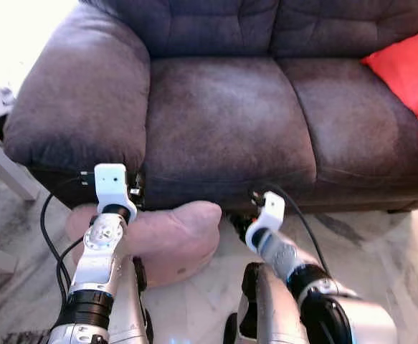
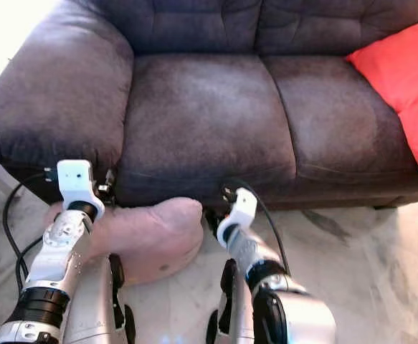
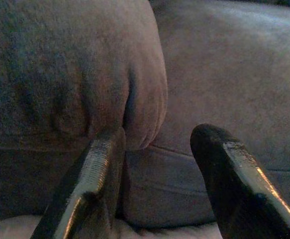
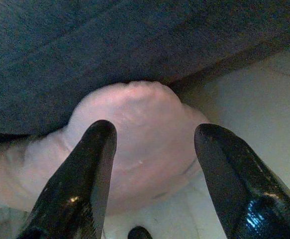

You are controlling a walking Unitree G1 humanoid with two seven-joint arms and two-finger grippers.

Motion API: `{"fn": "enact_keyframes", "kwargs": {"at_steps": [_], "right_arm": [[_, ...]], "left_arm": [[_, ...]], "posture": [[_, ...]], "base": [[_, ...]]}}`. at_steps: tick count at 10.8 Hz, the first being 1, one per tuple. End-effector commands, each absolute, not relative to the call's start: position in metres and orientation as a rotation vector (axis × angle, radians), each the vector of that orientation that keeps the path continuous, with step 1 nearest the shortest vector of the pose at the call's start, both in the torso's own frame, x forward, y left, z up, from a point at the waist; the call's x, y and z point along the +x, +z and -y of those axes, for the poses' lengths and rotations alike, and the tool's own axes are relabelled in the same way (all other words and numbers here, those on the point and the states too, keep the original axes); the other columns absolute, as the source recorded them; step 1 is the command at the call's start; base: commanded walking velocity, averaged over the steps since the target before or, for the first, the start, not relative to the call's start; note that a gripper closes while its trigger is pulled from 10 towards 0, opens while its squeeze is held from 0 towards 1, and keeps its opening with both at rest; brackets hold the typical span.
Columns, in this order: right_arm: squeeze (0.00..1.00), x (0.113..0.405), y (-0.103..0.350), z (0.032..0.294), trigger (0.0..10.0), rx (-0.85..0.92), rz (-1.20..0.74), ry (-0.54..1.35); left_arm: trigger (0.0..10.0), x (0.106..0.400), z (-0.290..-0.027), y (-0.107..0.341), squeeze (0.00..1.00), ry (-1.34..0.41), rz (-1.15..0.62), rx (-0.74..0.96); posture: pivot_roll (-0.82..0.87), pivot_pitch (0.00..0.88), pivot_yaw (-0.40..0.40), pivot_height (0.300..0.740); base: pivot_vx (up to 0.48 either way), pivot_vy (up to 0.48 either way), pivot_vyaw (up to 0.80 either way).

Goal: Move the pillow to the sofa from floor

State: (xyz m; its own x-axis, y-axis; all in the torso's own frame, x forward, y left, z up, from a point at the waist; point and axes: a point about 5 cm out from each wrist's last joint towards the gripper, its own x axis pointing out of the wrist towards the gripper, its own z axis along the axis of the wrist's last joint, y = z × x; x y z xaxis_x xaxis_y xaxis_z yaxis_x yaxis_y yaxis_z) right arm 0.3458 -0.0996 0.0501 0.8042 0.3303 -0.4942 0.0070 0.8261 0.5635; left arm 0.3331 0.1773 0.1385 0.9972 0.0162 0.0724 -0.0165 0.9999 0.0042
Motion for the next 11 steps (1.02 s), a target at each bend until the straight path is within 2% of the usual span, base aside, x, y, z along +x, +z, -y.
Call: {"fn": "enact_keyframes", "kwargs": {"at_steps": [1, 5, 8, 10, 11], "right_arm": [[0.00, 0.345, 0.049, 0.098, 10.0, 0.587, -0.631, 0.179], [0.00, 0.349, 0.054, 0.096, 10.0, 0.488, -0.570, 0.212], [0.00, 0.352, 0.059, 0.110, 10.0, 0.443, -0.482, 0.201], [0.00, 0.351, 0.057, 0.114, 10.0, 0.414, -0.475, 0.192], [0.00, 0.351, 0.058, 0.113, 10.0, 0.407, -0.461, 0.200]], "left_arm": [[10.0, 0.330, -0.184, 0.138, 0.00, 0.038, 0.064, 0.013], [10.0, 0.325, -0.187, 0.134, 0.00, 0.051, 0.043, -0.020], [10.0, 0.325, -0.184, 0.134, 0.00, 0.069, 0.051, -0.048], [10.0, 0.329, -0.186, 0.137, 0.00, 0.083, 0.059, -0.058], [10.0, 0.330, -0.186, 0.138, 0.00, 0.087, 0.064, -0.052]], "posture": [[0.18, 0.254, -0.120, 0.513], [0.18, 0.261, -0.120, 0.513], [0.17, 0.231, -0.120, 0.513], [0.17, 0.217, -0.120, 0.513], [0.17, 0.212, -0.120, 0.513]], "base": [[0.000, 0.000, 0.00], [0.000, 0.000, 0.00], [0.000, 0.000, 0.00], [0.000, 0.000, 0.79], [0.000, 0.000, 0.00]]}}
